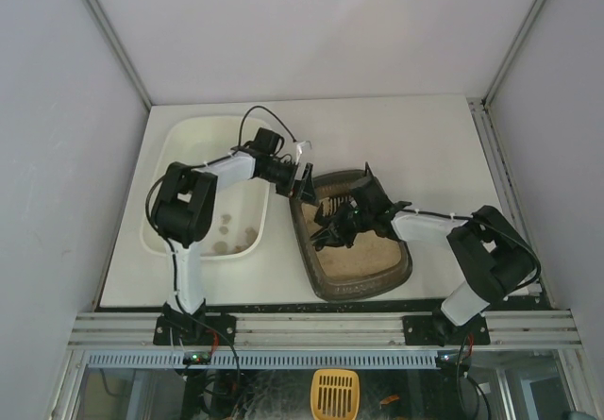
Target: Clean the litter box
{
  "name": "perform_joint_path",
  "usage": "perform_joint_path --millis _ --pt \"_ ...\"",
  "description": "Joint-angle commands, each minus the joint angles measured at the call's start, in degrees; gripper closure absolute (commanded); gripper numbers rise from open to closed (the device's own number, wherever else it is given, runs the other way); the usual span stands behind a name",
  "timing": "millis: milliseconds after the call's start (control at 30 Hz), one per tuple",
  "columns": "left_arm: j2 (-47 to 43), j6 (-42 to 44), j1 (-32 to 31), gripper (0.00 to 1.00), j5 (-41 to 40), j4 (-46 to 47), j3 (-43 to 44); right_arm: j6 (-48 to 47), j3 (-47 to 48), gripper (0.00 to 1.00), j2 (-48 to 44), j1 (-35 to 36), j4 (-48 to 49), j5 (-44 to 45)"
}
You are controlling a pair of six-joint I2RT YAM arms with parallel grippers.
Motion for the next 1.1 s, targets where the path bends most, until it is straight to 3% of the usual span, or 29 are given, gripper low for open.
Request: perform_joint_path --millis 0,200,400,500,867,1000,1067 --pt "-8.5 -6.8 -1.3 0.0 8.0 4.7 -3.9 0.7 -1.1 1.0 1.8 0.3 2.3 0.9" --pt "-12.2 -11.7 -1.3 0.0 8.7 9.5 -6.3 2.2 -2.6 1.0 3.7 1.4 8.6 -1.3" --pt "-14.5 -16.0 -1.2 0.0 9.3 12.9 -5.8 5.3 -2.6 1.0 12.1 4.4 25.2 -10.2" --pt "-15.1 -17.0 -1.3 0.0 9.5 13.0 -4.7 5.6 -2.6 1.0 14.4 6.3 30.2 -10.6" --pt "-16.5 -19.3 -1.8 0.0 10.0 14.3 -5.7 -4.4 -2.6 1.0 10.9 6.8 29.8 -1.0" --pt "-16.9 -19.6 -1.8 0.0 9.9 14.8 -5.9 -8.0 -1.8 1.0 13.0 6.6 36.8 -7.5" --pt "-16.8 -19.5 -1.9 0.0 9.8 14.5 -5.5 -10.4 -0.3 1.0 14.3 6.6 35.6 -11.8"
